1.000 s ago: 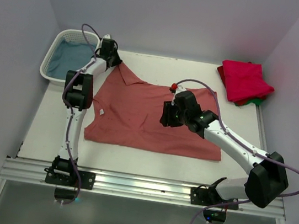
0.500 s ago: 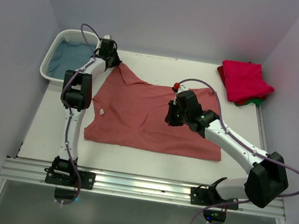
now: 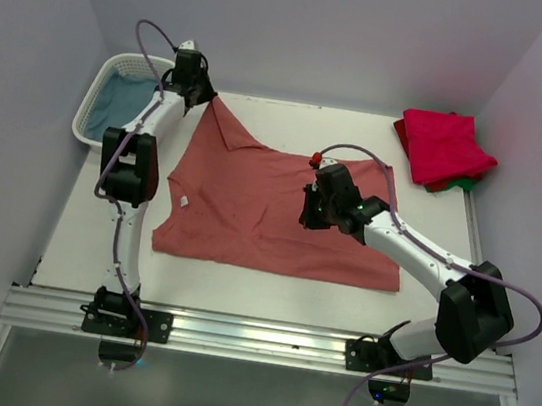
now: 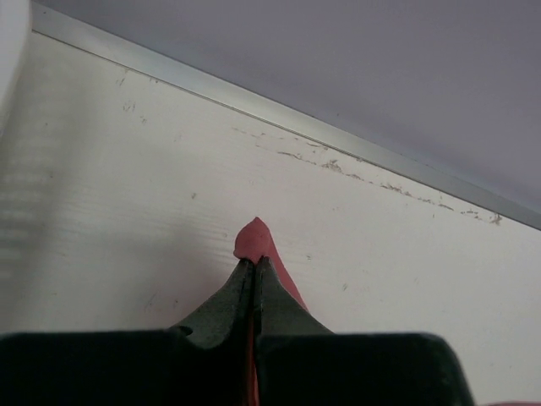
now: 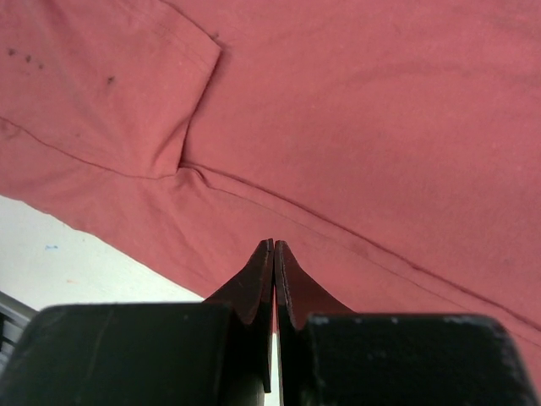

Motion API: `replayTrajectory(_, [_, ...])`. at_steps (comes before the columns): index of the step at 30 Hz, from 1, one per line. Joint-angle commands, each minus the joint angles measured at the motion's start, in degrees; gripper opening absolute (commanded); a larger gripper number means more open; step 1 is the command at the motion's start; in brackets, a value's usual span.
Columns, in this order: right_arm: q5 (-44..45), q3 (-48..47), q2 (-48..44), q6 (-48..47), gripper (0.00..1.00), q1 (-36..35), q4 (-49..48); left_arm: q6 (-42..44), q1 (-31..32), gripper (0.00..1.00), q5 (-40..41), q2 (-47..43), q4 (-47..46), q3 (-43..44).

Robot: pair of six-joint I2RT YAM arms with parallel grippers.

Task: Fold and stack the t-shirts
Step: Fold the tshirt

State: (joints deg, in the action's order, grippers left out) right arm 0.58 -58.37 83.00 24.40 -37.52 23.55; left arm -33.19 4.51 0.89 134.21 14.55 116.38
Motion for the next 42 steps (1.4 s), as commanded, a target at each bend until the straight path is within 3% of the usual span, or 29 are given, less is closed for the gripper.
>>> replayTrajectory(1, [-0.3,-1.9,1.1,-0.3,0.00,0.3,-1.8,1.9,-0.4,0.01,1.2,-3.6,2.1,0.5])
replayTrajectory(7, [1.3,-2.8,3.0,0.1,0.00,1.4,-3.8,0.2,0.0,0.00,0.7,-7.8,2.2,-5.2])
replayTrajectory(12, [-0.3,-8.4,10.0,-0.5,0.00,2.4,-6.0,-0.5,0.1,0.00,0.1,-11.1,2.5,-9.1])
replayTrajectory(13, [-2.2,-9.5,11.5,-0.5,0.08,2.4,-7.2,-0.9,0.1,0.00,-0.2,-11.9,2.6,-9.5])
replayTrajectory(15, [-5.0,-13.7,16.8,-0.3,0.34,2.4,-9.6,-1.3,0.1,0.00,-0.6,-12.7,2.1,-11.3])
replayTrajectory(22, [-13.9,-37.8,38.9,0.4,0.41,1.4,-6.9,-1.8,0.3,0.00,-2.7,-14.1,2.9,-13.1])
replayTrajectory(29, [-10.1,-67.5,55.7,-3.9,0.48,-1.8,5.3,-1.5,0.5,0.00,-3.3,-13.8,2.9,-14.2])
replayTrajectory(32, [-7.2,-74.9,60.6,-6.5,0.51,-2.1,8.8,-1.4,0.4,0.00,-3.6,-13.5,2.4,-14.1])
replayTrajectory(36, [-4.7,-78.7,64.1,-9.7,0.58,-2.9,8.0,-1.7,0.4,0.00,-4.6,-12.7,2.2,-14.2])
replayTrajectory(42, [3.5,-80.8,67.6,-19.9,0.59,-4.9,5.6,-2.2,0.4,0.00,-5.8,-13.4,1.1,-16.6])
